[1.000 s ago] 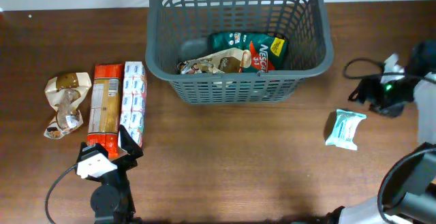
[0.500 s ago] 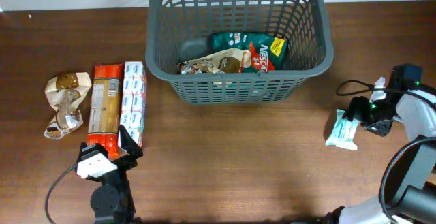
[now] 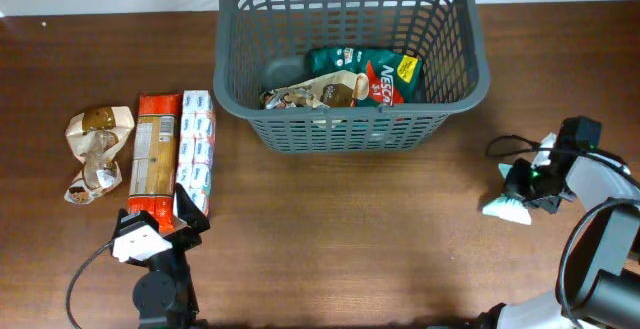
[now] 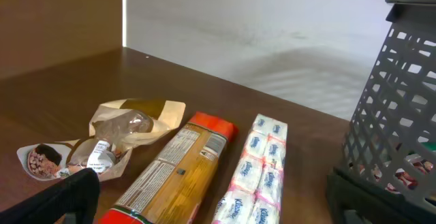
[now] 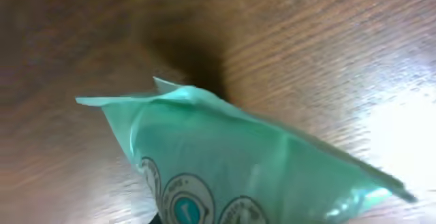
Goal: Pack container
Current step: 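Grasp the mint-green wipes packet with the right gripper, then place the wipes packet into the basket and withdraw the right arm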
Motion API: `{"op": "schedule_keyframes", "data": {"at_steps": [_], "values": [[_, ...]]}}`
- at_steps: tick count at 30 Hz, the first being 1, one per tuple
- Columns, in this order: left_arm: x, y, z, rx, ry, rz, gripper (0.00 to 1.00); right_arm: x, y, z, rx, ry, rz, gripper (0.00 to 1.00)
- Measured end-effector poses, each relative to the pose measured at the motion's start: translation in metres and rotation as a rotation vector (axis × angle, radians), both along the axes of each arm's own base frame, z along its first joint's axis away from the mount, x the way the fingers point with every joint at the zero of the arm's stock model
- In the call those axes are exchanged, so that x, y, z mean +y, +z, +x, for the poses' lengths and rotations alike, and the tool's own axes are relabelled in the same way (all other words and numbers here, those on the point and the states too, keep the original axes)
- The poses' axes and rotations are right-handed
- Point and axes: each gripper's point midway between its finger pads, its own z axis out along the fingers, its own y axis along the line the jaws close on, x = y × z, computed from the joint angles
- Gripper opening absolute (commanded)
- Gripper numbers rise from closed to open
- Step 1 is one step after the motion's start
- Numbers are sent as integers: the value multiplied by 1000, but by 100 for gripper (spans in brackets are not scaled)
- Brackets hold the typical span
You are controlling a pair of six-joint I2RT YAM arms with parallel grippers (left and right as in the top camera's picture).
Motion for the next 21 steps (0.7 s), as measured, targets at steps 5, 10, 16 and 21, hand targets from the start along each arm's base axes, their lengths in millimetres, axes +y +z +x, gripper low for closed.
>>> {"op": "schedule_keyframes", "data": {"at_steps": [5, 10, 16, 21], "values": [[0, 0, 0, 0, 0, 0, 99, 6, 18, 9, -13, 3, 58, 4], [0, 0, 0, 0, 0, 0, 99, -17, 124, 68, -212, 16, -14, 4], [0, 0, 0, 0, 0, 0, 99, 9, 355, 115, -710, 209, -236, 4], [0, 0, 0, 0, 0, 0, 99, 131, 459, 95, -1010, 669, -315, 4]]}}
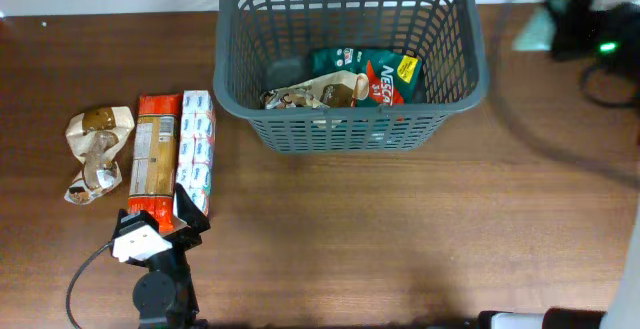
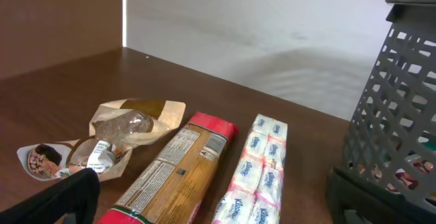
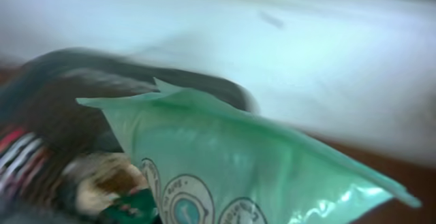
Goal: Pack container
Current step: 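Place the wipes packet into the basket and withdraw the right arm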
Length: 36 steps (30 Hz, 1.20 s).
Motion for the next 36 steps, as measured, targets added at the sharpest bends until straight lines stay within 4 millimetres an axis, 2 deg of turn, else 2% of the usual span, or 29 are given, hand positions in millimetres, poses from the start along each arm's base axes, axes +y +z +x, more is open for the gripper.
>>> {"op": "schedule_keyframes", "data": {"at_steps": [2, 3, 4, 5, 7, 11, 14, 16, 18, 19, 20, 21, 24, 25, 27, 32, 34, 36], "values": [[0, 0, 0, 0, 0, 0, 99, 49, 4, -10, -42, 186, -87, 4], [0, 0, 0, 0, 0, 0, 99, 61, 2, -12, -47, 231, -113, 4], [0, 0, 0, 0, 0, 0, 99, 81, -5, -11, -50, 312, -158, 4], [0, 0, 0, 0, 0, 0, 99, 90, -10, -9, -47, 347, -180, 4], [0, 0, 0, 0, 0, 0, 99, 113, -31, 3, -23, 433, -241, 4], [0, 0, 0, 0, 0, 0, 99, 141, -98, 49, 80, 524, -336, 4], [0, 0, 0, 0, 0, 0, 99, 148, -182, 87, 253, 545, -364, 4], [0, 0, 0, 0, 0, 0, 99, 151, -228, 98, 355, 549, -364, 3], [0, 0, 0, 0, 0, 0, 99, 154, -260, 104, 426, 552, -364, 4], [0, 0, 0, 0, 0, 0, 99, 156, -270, 104, 447, 556, -364, 14], [0, 0, 0, 0, 0, 0, 99, 162, -282, 103, 473, 565, -366, 20], [0, 0, 0, 0, 0, 0, 99, 167, -287, 103, 477, 573, -369, 30], [0, 0, 0, 0, 0, 0, 99, 181, -285, 107, 440, 583, -374, 52], [0, 0, 0, 0, 0, 0, 99, 184, -284, 108, 435, 573, -368, 63], [0, 0, 0, 0, 0, 0, 99, 186, -283, 109, 437, 557, -367, 67], [0, 0, 0, 0, 0, 0, 99, 173, -285, 103, 511, 470, -365, 73], [0, 0, 0, 0, 0, 0, 99, 165, -274, 99, 531, 437, -369, 76], [0, 0, 0, 0, 0, 0, 99, 159, -254, 98, 516, 402, -371, 80]]}}
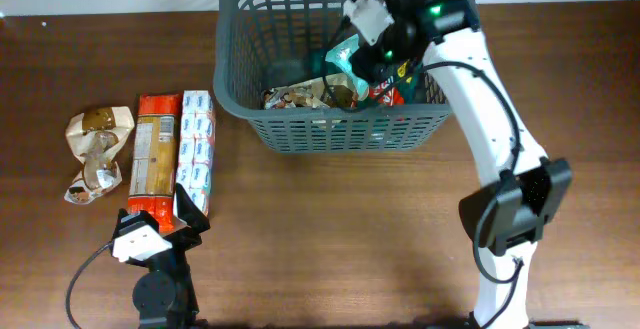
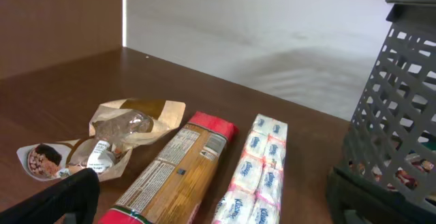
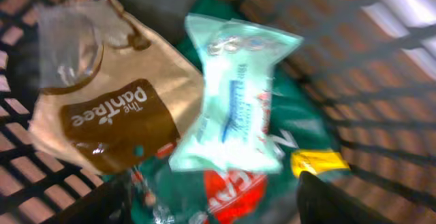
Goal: Pack container
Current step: 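Place the wipes packet into the basket and withdraw the right arm, then grasp the strip of white tissue packs with the left gripper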
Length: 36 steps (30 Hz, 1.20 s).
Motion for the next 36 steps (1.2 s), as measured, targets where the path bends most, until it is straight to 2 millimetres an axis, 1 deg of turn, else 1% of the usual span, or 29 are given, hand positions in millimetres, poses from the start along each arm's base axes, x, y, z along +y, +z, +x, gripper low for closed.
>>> {"op": "schedule_keyframes", "data": {"at_steps": [1, 3, 4, 5, 7, 8, 10, 11, 12, 13, 14, 16, 17, 19, 21, 24, 26, 28, 30, 33, 34, 36], "values": [[0, 0, 0, 0, 0, 0, 99, -5, 20, 2, -36, -28, 6, 82], [0, 0, 0, 0, 0, 0, 99, -20, 65, 3, -123, -97, 42, 83], [0, 0, 0, 0, 0, 0, 99, -32, 89, 2, -172, -141, 64, 83], [0, 0, 0, 0, 0, 0, 99, -42, 107, 1, -209, -171, 80, 83], [0, 0, 0, 0, 0, 0, 99, -86, 157, -10, -307, -277, 116, 83], [0, 0, 0, 0, 0, 0, 99, -107, 174, -15, -343, -328, 129, 84], [0, 0, 0, 0, 0, 0, 99, -152, 200, -28, -398, -446, 148, 85], [0, 0, 0, 0, 0, 0, 99, -175, 209, -34, -416, -509, 151, 88], [0, 0, 0, 0, 0, 0, 99, -194, 214, -39, -425, -563, 154, 89], [0, 0, 0, 0, 0, 0, 99, -216, 217, -45, -428, -626, 161, 91], [0, 0, 0, 0, 0, 0, 99, -231, 216, -48, -421, -671, 167, 95], [0, 0, 0, 0, 0, 0, 99, -259, 209, -54, -387, -759, 201, 99], [0, 0, 0, 0, 0, 0, 99, -271, 203, -56, -365, -800, 229, 99], [0, 0, 0, 0, -1, 0, 99, -287, 193, -59, -325, -844, 271, 99], [-1, 0, 0, -2, -6, 0, 99, -298, 182, -61, -284, -877, 312, 99], [-6, 12, 2, -54, -36, 1, 99, -304, 169, -62, -234, -902, 348, 99], [-12, 22, 4, -84, -73, 2, 99, -303, 161, -62, -206, -905, 365, 99], [-16, 26, 3, -67, -98, 0, 99, -300, 156, -62, -186, -903, 378, 99], [-18, 36, -2, -29, -105, -4, 99, -299, 153, -61, -172, -904, 387, 99], [-16, 55, -15, 97, -90, -19, 99, -298, 151, -61, -165, -903, 394, 99], [-15, 63, -19, 150, -83, -23, 99, -297, 150, -61, -161, -902, 396, 99], [-14, 84, -20, 216, -74, -29, 99, -297, 150, -61, -160, -901, 399, 99]]}}
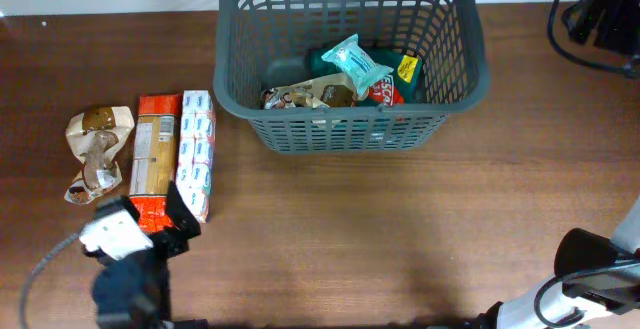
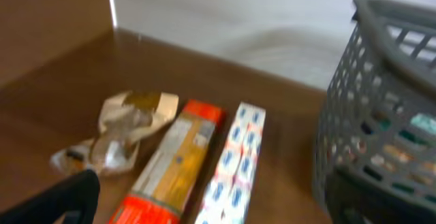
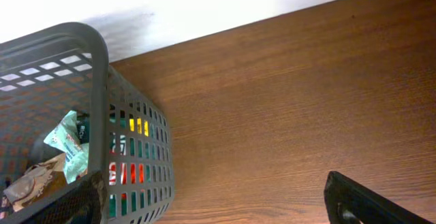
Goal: Pack container
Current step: 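Grasp the strip of white tissue packs with the left gripper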
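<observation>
A grey basket (image 1: 350,129) at the back middle holds a teal pouch (image 1: 357,64) lying on a green and red coffee bag (image 1: 395,79) beside a brown pouch (image 1: 305,96). On the table to its left lie a crumpled beige pouch (image 1: 97,154), an orange pasta pack (image 1: 155,159) and a strip of tissue packs (image 1: 195,154). My left gripper (image 1: 130,239) is open just in front of these. My right gripper (image 1: 600,19) is open and holds nothing at the back right, clear of the basket.
The left wrist view shows the pasta pack (image 2: 170,163), the tissue strip (image 2: 235,156) and the basket wall (image 2: 381,94) to the right. In the right wrist view, the basket corner (image 3: 102,94) is on the left over bare wood. A white wall edges the back.
My right gripper was open inside the basket above the teal pouch; now it is at the back right corner. My left gripper sits higher and slightly further left.
My right gripper was shut on the teal pouch on the table at the right. Then it held the pouch up at the back right of the basket. Then the pouch lay on the bags inside, with the gripper open over it. Now that arm is away.
</observation>
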Motion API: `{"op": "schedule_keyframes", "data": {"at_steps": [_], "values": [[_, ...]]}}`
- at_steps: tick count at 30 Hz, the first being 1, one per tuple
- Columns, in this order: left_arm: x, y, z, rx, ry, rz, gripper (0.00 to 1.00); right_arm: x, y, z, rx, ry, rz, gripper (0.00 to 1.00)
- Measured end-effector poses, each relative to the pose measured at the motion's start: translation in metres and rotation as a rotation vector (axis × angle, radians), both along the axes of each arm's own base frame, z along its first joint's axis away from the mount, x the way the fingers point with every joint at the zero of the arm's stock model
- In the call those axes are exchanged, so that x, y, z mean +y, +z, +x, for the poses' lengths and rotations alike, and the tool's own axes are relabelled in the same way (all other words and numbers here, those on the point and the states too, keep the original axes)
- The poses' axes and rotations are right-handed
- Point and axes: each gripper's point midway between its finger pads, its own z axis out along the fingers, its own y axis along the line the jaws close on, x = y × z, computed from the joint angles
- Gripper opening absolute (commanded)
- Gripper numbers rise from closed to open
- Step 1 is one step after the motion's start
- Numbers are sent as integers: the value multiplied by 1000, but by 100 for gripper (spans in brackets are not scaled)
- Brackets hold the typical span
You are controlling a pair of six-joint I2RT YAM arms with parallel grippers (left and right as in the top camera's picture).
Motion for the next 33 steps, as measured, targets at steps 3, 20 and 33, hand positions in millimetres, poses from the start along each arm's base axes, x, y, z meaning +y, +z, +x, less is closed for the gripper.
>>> {"op": "schedule_keyframes", "data": {"at_steps": [3, 20, 33], "values": [[3, 30, 10, 90, 10, 2, 99, 1, 0, 0, 1, 2, 3, 99], [-1, -10, 139, 601, -122, 33, 97, 1, -1, 0, 2, 0, 6, 99], [-19, -170, 155, 1050, -342, -91, 79, 1, -1, 0, 2, 0, 6, 99]]}}
